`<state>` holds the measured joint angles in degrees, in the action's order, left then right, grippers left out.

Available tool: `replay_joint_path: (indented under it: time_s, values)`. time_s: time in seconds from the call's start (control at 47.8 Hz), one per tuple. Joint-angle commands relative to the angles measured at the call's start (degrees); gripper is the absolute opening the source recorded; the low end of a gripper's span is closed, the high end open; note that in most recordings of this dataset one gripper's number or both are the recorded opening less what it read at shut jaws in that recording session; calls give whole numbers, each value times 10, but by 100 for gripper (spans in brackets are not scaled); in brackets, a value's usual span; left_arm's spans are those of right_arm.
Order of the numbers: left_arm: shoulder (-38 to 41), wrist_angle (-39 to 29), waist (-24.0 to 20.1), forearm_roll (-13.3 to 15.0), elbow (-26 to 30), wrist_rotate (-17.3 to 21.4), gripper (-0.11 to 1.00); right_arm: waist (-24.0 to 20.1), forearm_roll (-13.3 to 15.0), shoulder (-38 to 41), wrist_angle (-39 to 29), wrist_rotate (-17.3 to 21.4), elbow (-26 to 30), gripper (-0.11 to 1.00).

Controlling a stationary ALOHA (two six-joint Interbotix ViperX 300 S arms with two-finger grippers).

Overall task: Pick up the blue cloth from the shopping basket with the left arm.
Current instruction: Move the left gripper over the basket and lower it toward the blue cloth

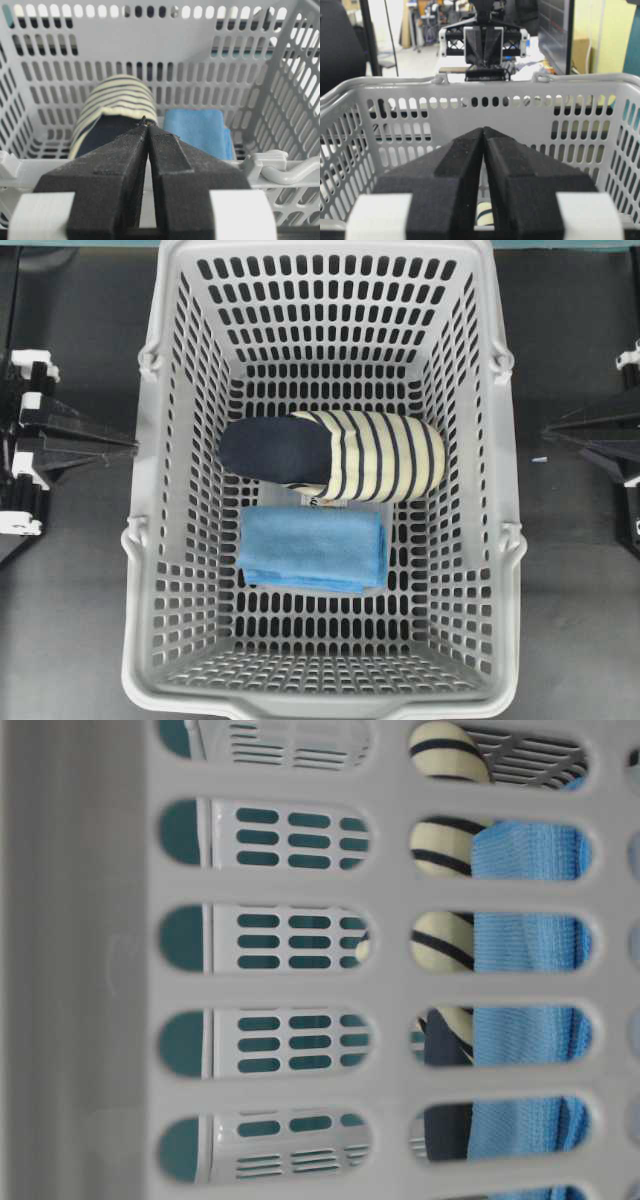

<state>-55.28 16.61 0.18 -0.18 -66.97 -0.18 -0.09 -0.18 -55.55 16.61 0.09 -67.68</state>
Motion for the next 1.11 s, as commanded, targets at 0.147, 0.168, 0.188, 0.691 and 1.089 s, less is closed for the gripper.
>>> replay_joint_path:
  time_s: [0.147, 0.168, 0.188, 0.691, 1.089]
  values:
    - [11, -131, 7, -24, 96, -19, 0, -3, -4, 5, -13, 8, 8, -1]
    - [14, -156, 9, -24, 112, -20, 0, -3, -4, 5, -18, 10, 8, -1]
    - [18, -172, 10, -24, 121, -20, 0, -3, -4, 4, -20, 11, 8, -1]
    - [238, -474, 48, -24, 403, -14, 0, -3, -4, 2, -27, 11, 8, -1]
    - [484, -617, 78, -24, 599, -14, 0, -3, -4, 1, -27, 11, 7, -1]
